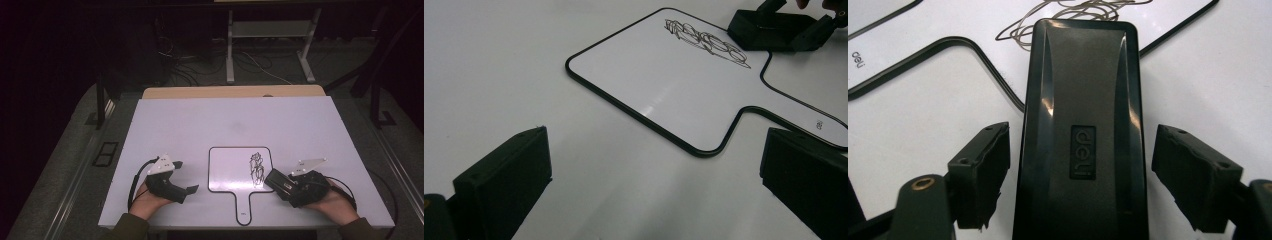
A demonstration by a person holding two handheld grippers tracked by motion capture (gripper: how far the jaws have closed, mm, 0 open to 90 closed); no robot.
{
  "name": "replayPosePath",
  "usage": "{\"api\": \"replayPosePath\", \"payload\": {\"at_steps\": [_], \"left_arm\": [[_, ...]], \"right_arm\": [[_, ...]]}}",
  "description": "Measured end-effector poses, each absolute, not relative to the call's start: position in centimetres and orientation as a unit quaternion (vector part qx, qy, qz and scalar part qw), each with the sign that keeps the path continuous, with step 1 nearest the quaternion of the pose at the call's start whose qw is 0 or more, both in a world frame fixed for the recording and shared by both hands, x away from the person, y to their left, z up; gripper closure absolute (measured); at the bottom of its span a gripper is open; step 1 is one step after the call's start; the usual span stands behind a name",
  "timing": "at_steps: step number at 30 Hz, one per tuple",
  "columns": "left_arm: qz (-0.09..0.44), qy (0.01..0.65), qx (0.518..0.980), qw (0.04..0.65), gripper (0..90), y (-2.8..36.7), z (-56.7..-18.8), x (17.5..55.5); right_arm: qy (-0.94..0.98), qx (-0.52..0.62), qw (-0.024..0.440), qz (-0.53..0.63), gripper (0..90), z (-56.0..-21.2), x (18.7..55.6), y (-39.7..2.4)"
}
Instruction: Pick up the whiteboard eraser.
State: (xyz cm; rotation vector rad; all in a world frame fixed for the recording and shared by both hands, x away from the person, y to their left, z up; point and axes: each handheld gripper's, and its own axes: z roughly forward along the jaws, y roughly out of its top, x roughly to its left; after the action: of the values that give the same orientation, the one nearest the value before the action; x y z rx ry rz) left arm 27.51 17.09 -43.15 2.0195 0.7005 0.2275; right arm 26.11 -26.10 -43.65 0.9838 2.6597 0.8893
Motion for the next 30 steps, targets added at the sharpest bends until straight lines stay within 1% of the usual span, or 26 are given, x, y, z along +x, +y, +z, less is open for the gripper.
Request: {"api": "replayPosePath", "payload": {"at_steps": [3, 5, 9, 16, 22, 30], "left_arm": [[0.093, 0.286, 0.827, 0.475, 0.0, 17.08, -43.17, 27.52], [0.093, 0.286, 0.827, 0.475, 0.0, 17.11, -43.16, 27.54], [0.094, 0.286, 0.827, 0.475, 0.0, 17.10, -43.18, 27.53], [0.094, 0.286, 0.827, 0.475, 0.0, 17.12, -43.17, 27.54], [0.095, 0.286, 0.827, 0.475, 0.0, 17.16, -43.15, 27.54], [0.095, 0.286, 0.827, 0.475, 0.0, 17.16, -43.14, 27.54]], "right_arm": [[0.896, 0.324, 0.090, 0.289, 24.8, -43.89, 26.11, -26.00], [0.897, 0.323, 0.090, 0.288, 29.3, -43.92, 26.12, -26.00], [0.897, 0.324, 0.090, 0.288, 30.9, -43.85, 26.14, -26.01], [0.898, 0.320, 0.090, 0.289, 36.9, -43.67, 26.12, -25.85], [0.898, 0.323, 0.084, 0.286, 37.3, -43.61, 26.27, -25.79], [0.904, 0.314, 0.088, 0.277, 37.9, -43.47, 26.33, -25.61]]}}
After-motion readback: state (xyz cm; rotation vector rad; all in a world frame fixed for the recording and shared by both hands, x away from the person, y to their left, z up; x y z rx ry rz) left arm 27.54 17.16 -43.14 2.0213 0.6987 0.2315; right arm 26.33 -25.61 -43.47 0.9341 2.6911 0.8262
